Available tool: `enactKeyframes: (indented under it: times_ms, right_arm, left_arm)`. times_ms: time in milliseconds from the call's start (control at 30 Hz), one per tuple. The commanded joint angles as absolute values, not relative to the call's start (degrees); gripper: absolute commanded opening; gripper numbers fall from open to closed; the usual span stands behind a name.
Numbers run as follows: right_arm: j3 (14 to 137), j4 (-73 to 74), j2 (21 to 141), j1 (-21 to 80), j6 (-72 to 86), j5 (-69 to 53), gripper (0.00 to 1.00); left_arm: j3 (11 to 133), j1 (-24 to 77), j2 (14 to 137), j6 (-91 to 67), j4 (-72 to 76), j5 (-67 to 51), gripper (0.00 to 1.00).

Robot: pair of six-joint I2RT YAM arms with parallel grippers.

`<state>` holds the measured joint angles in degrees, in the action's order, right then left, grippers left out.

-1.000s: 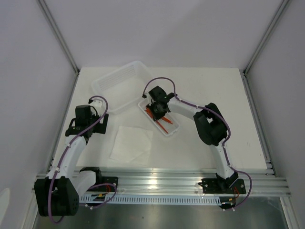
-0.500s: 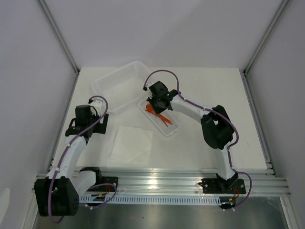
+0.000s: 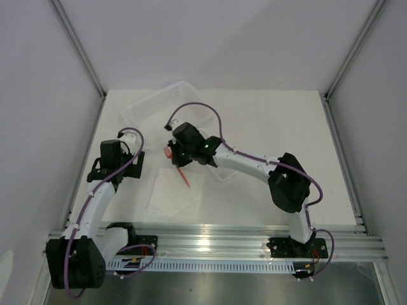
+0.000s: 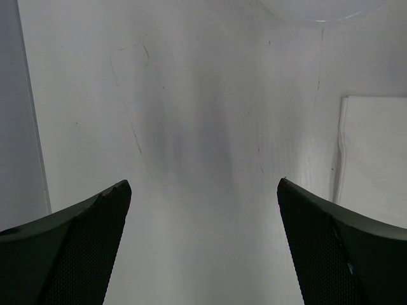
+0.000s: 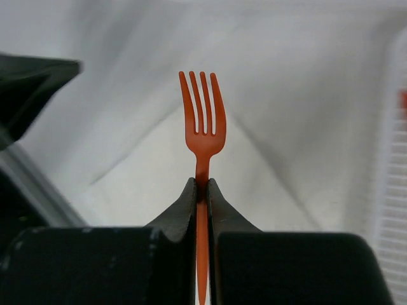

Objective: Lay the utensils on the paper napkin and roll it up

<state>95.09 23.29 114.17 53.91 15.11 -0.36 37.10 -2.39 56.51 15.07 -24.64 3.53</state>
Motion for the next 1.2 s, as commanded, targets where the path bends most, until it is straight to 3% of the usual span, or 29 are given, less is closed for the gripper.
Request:
enactKeyframes:
  times_ms: [0, 533, 1167]
  right_arm:
    - [94.9, 16.7, 116.4, 59.0, 27.7, -4.1, 0.0]
    - [100.5, 23.4, 126.0, 64.0, 32.6, 8.3, 0.0]
    - [109.1, 32.9, 130.7, 65.6, 30.9, 11.0, 0.0]
  left_arm:
    - [38.0, -3.0, 54.5, 14.9, -23.9, 4.7, 0.99]
    - [38.0, -3.0, 51.9, 14.8, -24.0, 3.9, 1.0]
    - [38.3, -3.1, 51.1, 14.8, -24.4, 3.2, 1.0]
